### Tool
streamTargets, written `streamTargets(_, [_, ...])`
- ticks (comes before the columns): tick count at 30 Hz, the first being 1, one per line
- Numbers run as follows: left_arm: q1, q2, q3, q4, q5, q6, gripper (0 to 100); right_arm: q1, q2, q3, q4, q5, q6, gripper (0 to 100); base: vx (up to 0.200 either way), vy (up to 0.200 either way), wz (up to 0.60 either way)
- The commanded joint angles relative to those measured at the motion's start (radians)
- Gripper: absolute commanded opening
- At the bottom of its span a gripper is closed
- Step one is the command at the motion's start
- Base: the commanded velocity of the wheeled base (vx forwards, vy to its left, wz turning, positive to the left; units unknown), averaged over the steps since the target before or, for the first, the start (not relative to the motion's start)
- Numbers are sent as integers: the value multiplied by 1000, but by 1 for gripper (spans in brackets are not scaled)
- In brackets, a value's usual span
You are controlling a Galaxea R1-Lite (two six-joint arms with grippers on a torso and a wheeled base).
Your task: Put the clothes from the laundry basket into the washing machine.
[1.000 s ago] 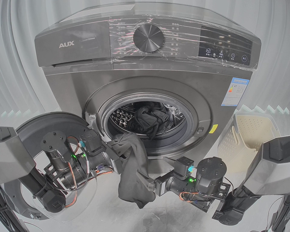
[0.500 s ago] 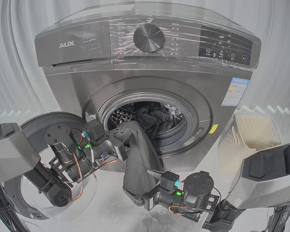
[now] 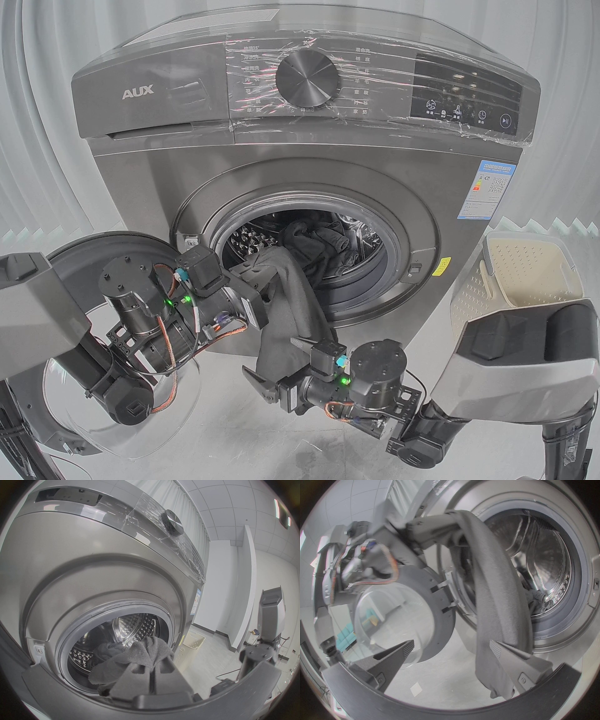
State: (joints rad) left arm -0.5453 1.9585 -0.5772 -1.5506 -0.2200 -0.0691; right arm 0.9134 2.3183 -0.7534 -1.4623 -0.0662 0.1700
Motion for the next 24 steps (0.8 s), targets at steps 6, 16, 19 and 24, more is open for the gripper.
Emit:
streamTargets(6, [5, -7, -1, 0, 7, 0, 0, -96, 133, -135, 16, -49, -52, 100, 0, 0, 0])
streamTargets(16, [7, -12, 5, -2, 7, 0, 0, -177, 167, -213, 30, -72, -90, 100, 0, 0, 0])
streamTargets(19, [8, -12, 10, -2, 7, 0, 0, -192, 171, -218, 30, -73, -90, 100, 0, 0, 0])
streamTargets(24, [8, -12, 10, -2, 7, 0, 0, -199, 164, -219, 31, -73, -90, 100, 0, 0, 0])
